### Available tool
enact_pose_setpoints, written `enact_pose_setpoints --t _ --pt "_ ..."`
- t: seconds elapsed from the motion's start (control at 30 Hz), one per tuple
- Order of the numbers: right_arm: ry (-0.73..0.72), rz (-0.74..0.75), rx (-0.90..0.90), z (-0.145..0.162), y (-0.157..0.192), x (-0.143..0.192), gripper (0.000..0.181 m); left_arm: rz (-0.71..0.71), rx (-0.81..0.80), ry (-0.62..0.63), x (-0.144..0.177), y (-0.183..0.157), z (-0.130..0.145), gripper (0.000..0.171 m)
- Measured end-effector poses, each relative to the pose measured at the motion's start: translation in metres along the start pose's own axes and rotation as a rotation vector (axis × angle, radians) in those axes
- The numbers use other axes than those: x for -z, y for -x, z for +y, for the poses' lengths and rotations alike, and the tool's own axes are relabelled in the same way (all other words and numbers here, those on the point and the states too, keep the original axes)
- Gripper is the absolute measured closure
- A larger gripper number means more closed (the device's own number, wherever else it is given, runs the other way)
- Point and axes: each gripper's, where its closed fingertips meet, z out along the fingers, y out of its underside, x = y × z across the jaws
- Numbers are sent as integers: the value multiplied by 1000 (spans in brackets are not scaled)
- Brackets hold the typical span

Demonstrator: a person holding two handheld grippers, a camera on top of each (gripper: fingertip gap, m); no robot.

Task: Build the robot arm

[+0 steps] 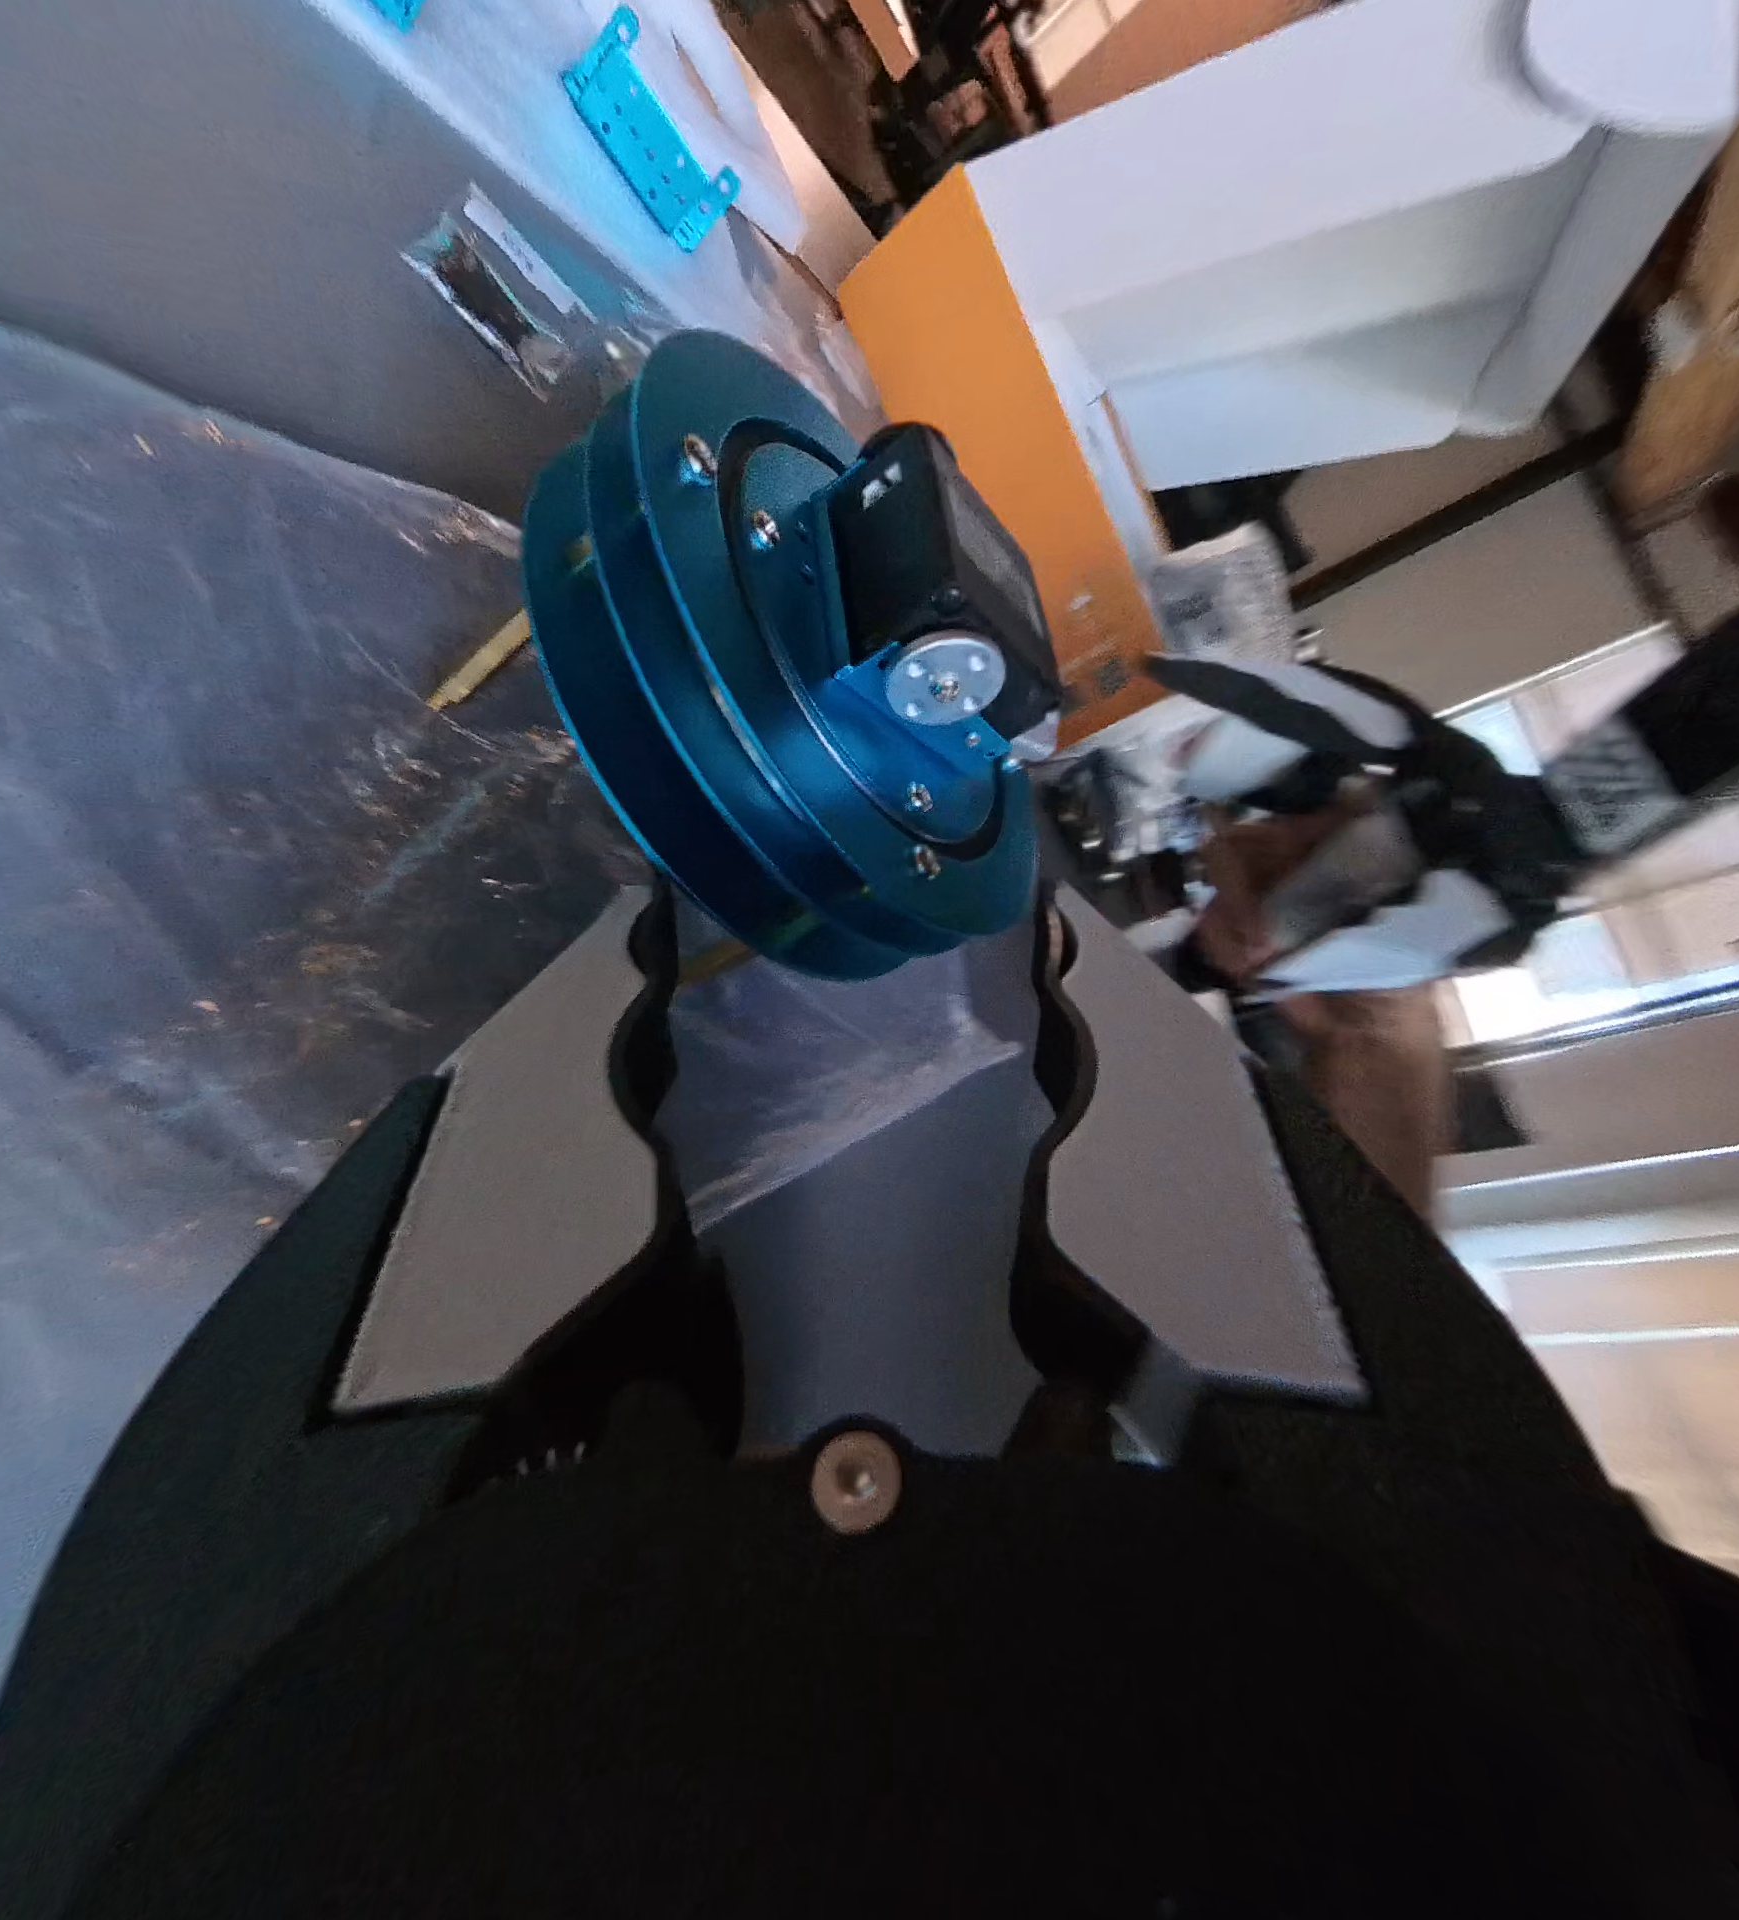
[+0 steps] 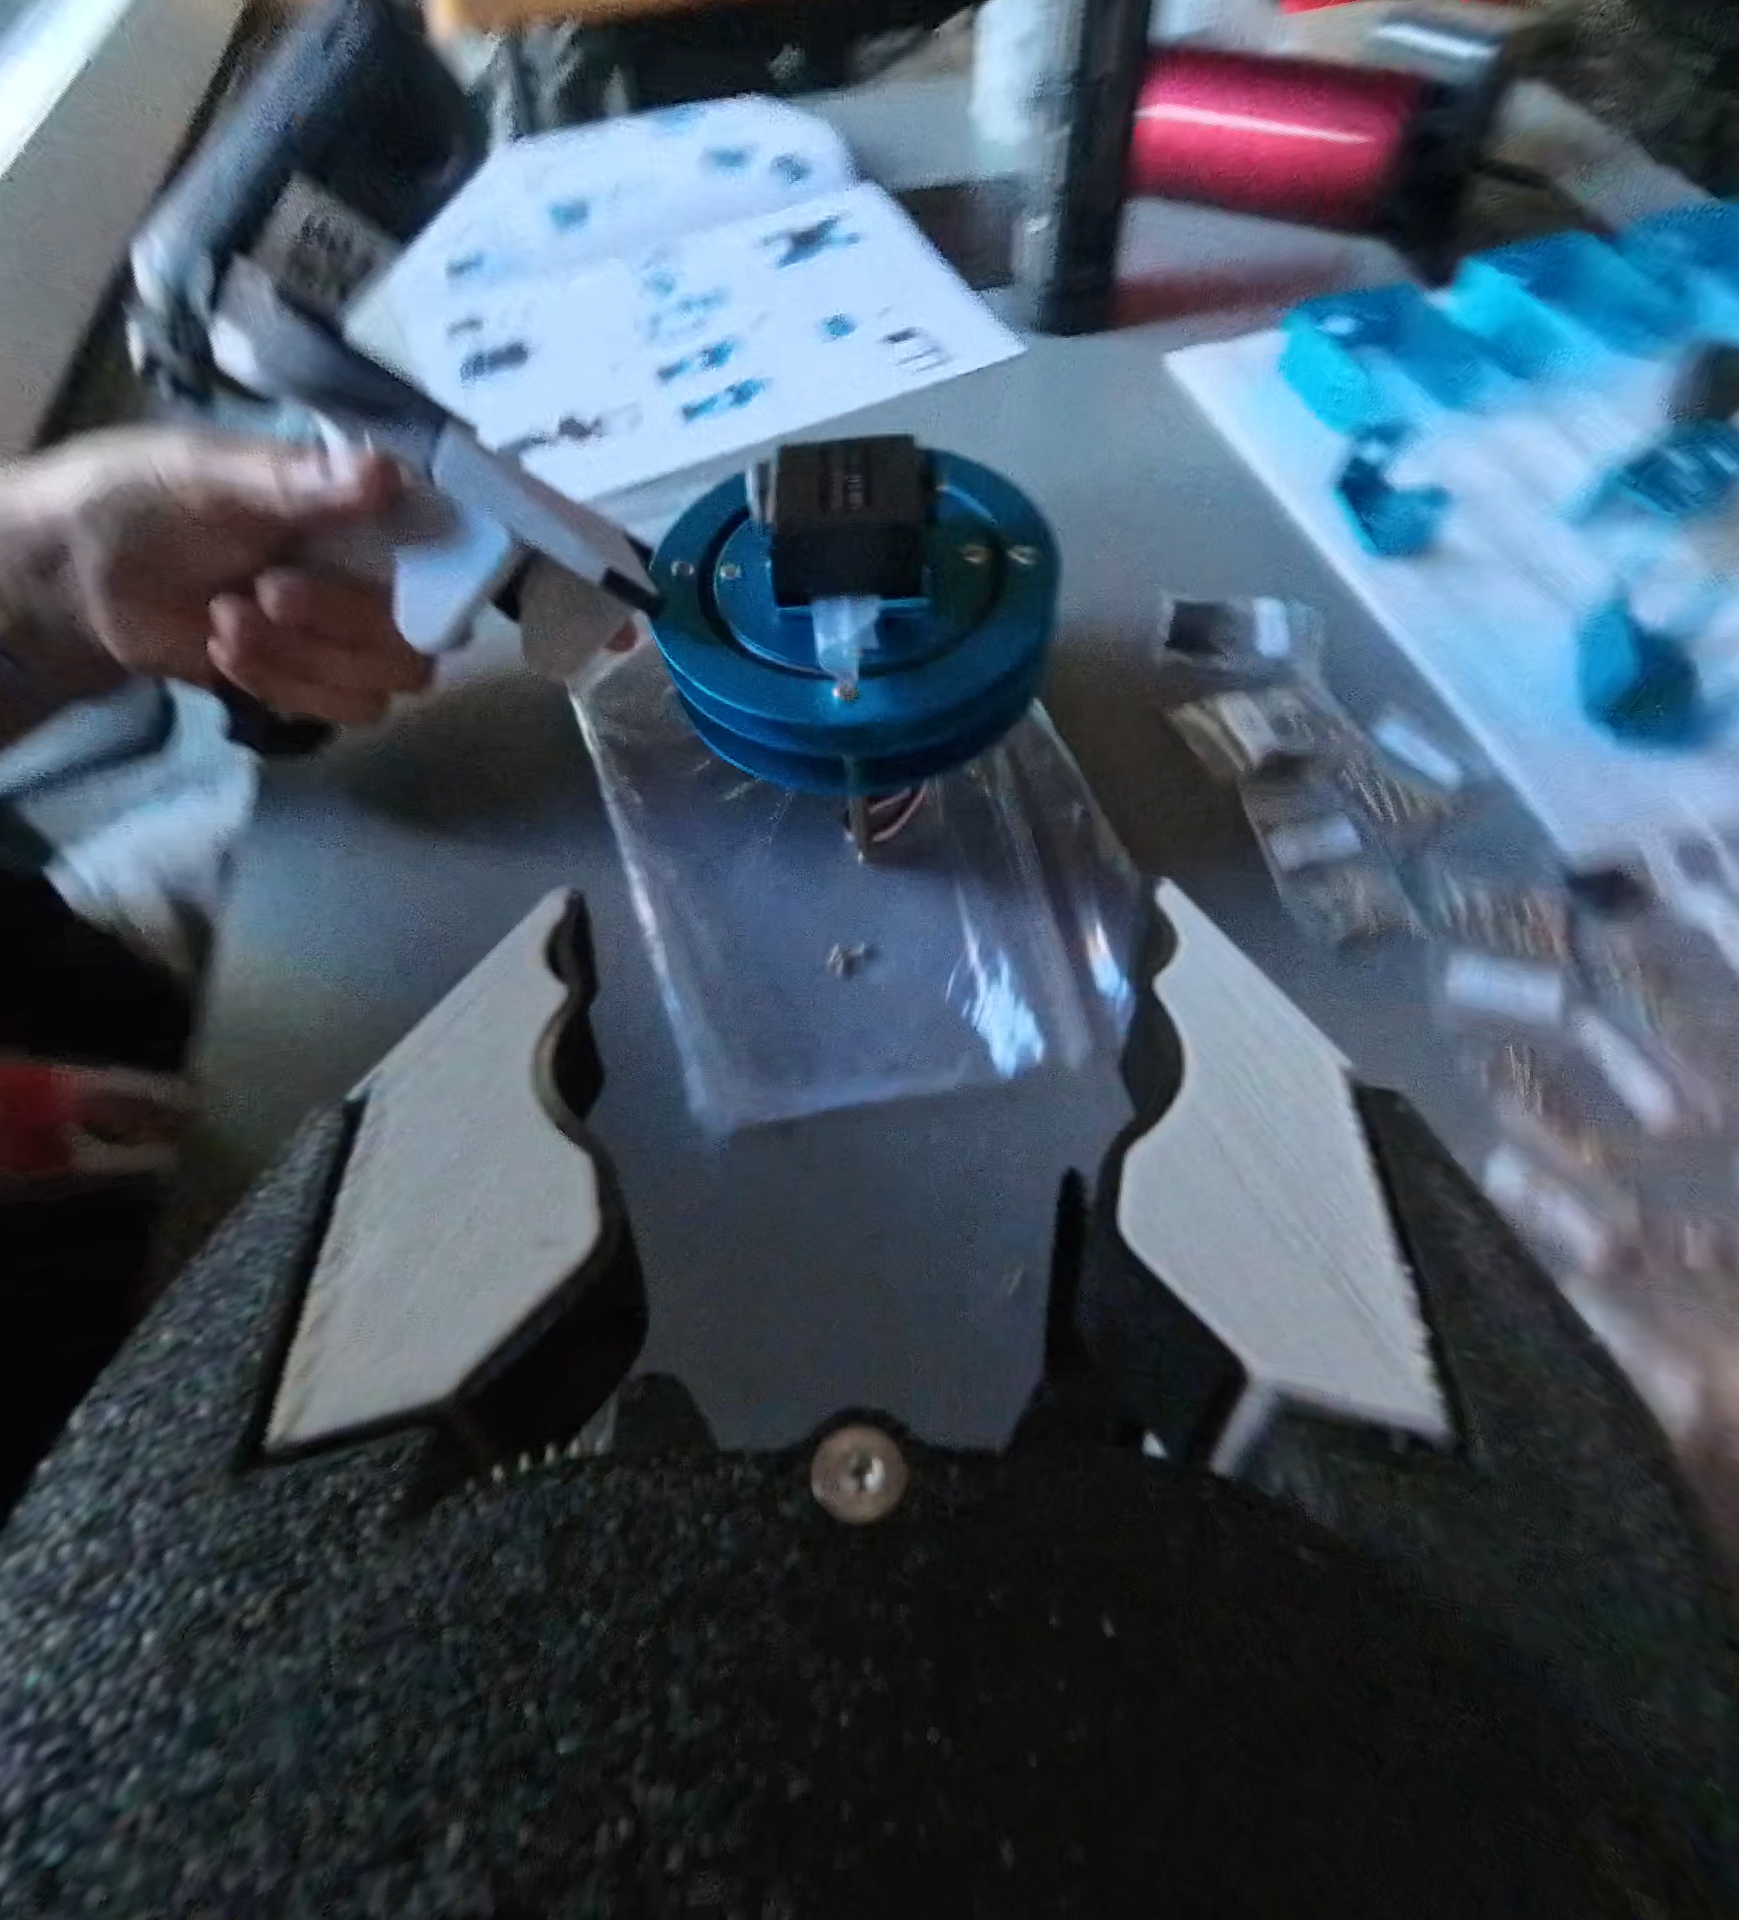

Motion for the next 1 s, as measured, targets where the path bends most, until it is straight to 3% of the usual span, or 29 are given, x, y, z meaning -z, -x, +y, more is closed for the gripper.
enact_pose_setpoints --t 0.17,0.27,0.33,0.37,0.5,0.6,0.73,0.87,1.0 --pt "130 -297 99 0 -3 -78 54 70 194 -57 -3 2 -9 104" --pt "185 -289 219 7 -7 -106 64 114 262 -92 -2 2 -17 110" --pt "186 -285 251 5 -6 -115 70 112 313 -90 -2 10 -17 130" --pt "188 -265 268 4 -9 -117 75 131 328 -93 -2 10 -17 131" --pt "237 -212 268 4 -7 -115 78 146 344 -58 2 8 -21 137" --pt "232 -95 290 -15 -1 -102 79 184 297 1 12 -11 -33 138" --pt "283 102 185 -33 11 -83 79 235 188 212 23 -33 -46 138" --pt "322 359 -44 -20 26 -87 79 248 87 515 23 -26 -46 139" --pt "265 487 -296 -9 40 -101 79 305 56 767 19 -11 -44 139"
